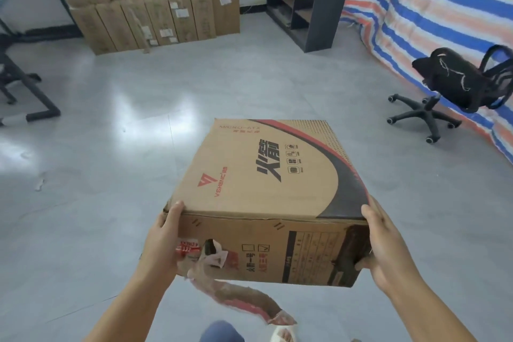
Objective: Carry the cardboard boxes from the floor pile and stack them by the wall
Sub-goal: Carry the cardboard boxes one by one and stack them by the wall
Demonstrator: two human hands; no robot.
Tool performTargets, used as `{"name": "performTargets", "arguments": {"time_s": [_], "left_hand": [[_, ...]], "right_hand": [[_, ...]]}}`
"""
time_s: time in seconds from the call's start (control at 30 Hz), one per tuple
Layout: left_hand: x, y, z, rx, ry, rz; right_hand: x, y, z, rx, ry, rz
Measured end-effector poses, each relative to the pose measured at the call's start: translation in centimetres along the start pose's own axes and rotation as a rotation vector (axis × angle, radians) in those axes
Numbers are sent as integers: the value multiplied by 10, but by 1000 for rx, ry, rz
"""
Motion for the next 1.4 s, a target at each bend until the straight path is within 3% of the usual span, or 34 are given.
{"name": "performTargets", "arguments": {"time_s": [0.27,0.8,1.1,1.4], "left_hand": [[124,-21,-69,-65,32,-125],[396,-95,-310,-91,177,-234],[557,-96,-413,-114,227,-307],[719,-99,-547,-200,253,-405]], "right_hand": [[127,137,48,-61,-13,161],[322,455,176,-20,-121,239],[467,607,223,-41,-142,318],[614,772,323,-90,-198,441]]}}
Point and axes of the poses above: each hand's wrist, its own x-axis towards the middle knuckle, its own y-axis out of the palm, z = x × y, the point moved 2 cm from there along x, towards the middle knuckle, and after that the axes turned 9 degrees about x, right-handed, at the moved point
